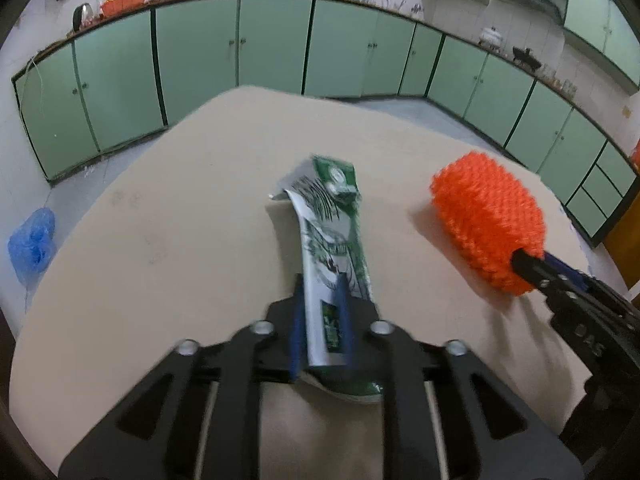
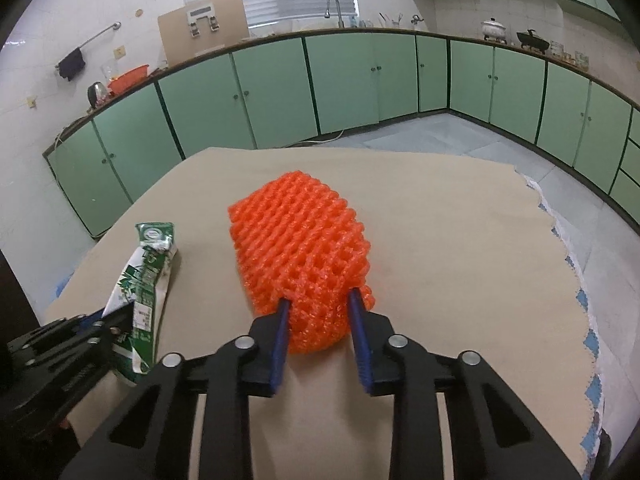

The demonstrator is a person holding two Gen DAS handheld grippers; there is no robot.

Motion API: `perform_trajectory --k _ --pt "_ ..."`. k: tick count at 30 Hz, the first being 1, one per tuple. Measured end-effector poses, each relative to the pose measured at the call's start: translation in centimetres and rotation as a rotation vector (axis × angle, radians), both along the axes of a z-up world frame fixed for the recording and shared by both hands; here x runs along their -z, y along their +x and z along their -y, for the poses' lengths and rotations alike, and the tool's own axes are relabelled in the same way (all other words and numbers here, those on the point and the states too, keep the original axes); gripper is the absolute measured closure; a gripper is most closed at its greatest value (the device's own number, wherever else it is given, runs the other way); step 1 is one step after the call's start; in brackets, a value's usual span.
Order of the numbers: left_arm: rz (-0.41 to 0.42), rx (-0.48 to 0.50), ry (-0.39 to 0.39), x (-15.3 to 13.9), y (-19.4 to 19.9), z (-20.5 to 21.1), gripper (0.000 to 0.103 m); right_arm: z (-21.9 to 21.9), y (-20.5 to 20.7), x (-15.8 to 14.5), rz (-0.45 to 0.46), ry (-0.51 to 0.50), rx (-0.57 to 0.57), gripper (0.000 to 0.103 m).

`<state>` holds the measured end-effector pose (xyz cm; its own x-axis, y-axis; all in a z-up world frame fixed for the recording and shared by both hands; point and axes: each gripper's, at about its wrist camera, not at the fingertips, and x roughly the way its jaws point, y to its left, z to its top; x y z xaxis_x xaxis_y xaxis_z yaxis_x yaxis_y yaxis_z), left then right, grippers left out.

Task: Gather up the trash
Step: 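Grasp the orange foam net with the right tool and lift it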

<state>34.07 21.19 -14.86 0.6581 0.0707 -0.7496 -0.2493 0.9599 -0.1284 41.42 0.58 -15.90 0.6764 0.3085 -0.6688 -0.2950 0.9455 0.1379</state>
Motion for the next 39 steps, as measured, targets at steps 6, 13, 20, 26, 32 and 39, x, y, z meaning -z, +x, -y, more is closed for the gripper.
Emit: perform_trajectory --k 6,13,20,26,32,39 --pt "-0.01 0.008 -0.006 0.5 0.5 -0.1 0.081 0.8 -1.0 -0.8 0.014 0.022 0.011 0.081" --pt "0.026 0.006 -0.019 -0.2 -0.5 0.0 0.086 2.1 -2.3 -2.3 0.042 0.03 0.046 0.082" --pt "0.104 0.045 0.018 -3.4 -3.9 1.9 0.088 3.7 -5.4 -4.7 0.106 0.033 0.07 0.087" --pt "0.141 0.105 0.023 -5.4 -6.2 4.4 0.091 5.5 -8.4 -6.8 0.158 0.053 0.083 0.09" --pt "0.158 0.159 0.01 -6.1 -8.2 6.4 0.094 7.1 -11.4 -8.3 0.19 0.063 0.101 0.09" --pt "0.183 0.211 -0.001 -7.4 -10.0 7.4 0.098 8.7 -13.9 -9.1 0.208 0.066 0.126 0.09"
